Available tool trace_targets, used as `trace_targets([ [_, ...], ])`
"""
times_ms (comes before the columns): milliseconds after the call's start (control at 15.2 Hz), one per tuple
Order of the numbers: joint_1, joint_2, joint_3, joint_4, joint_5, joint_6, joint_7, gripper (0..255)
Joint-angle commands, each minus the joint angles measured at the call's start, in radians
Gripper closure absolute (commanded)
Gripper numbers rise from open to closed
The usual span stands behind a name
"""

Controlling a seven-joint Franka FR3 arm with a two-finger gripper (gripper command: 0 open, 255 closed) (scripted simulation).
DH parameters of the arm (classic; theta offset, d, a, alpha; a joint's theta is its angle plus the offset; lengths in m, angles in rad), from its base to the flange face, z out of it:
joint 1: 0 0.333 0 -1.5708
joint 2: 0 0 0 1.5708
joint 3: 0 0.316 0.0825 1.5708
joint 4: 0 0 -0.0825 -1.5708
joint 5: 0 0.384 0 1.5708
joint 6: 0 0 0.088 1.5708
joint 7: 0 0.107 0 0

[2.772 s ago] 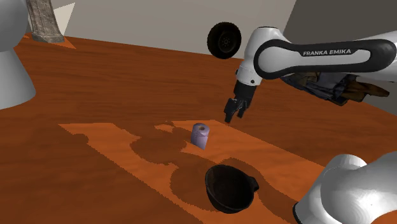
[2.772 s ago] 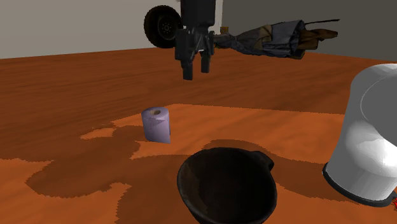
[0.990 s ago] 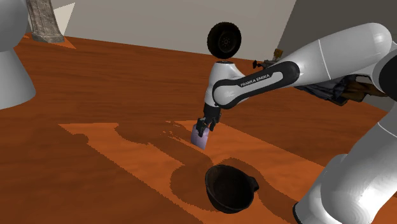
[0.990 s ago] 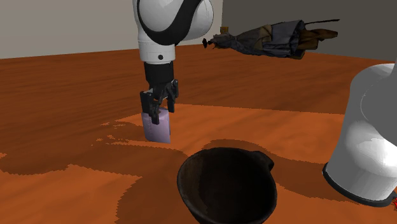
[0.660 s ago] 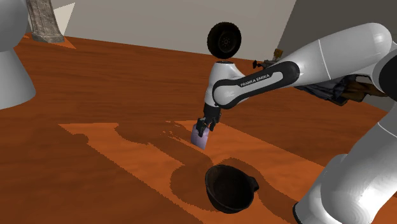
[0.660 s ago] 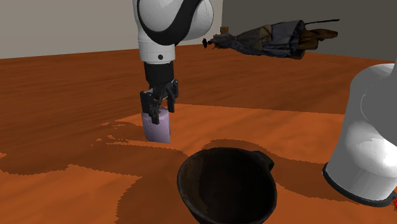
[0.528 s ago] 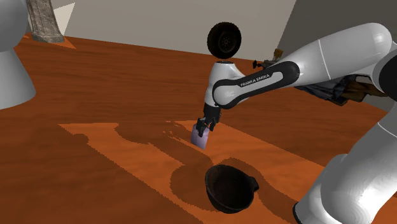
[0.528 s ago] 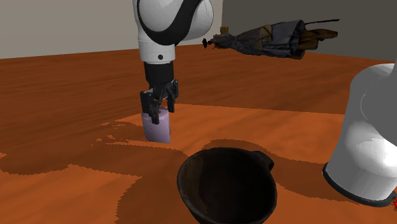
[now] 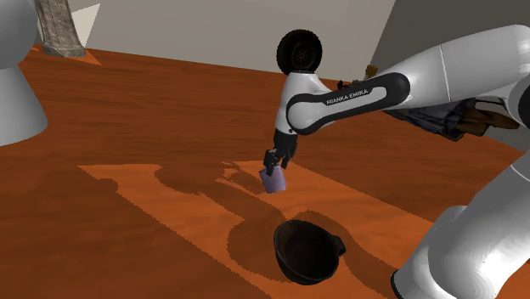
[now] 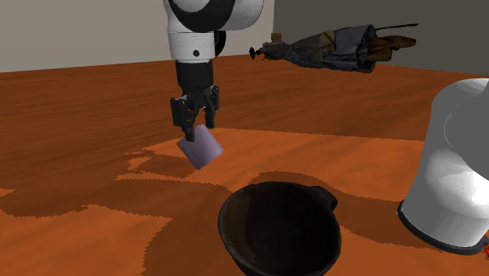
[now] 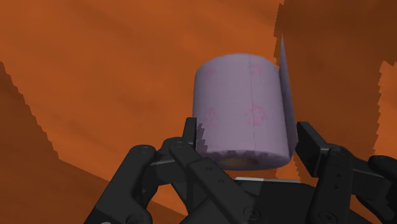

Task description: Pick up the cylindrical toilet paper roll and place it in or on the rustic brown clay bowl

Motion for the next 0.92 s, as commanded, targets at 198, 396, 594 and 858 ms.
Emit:
trace_targets([
  [198, 0.001, -0.031, 0.0, 0.04, 0.002, -0.071, 0.001, 255],
  [396, 0.001, -0.047, 0.0, 0.066, 0.003, -0.112, 0.001, 255],
  [594, 0.001, -0.06, -0.001, 0.093, 0.003, -0.153, 0.001, 255],
  [858, 0.0, -0.074, -0.002, 0.133, 0.004, -0.207, 0.0, 255],
])
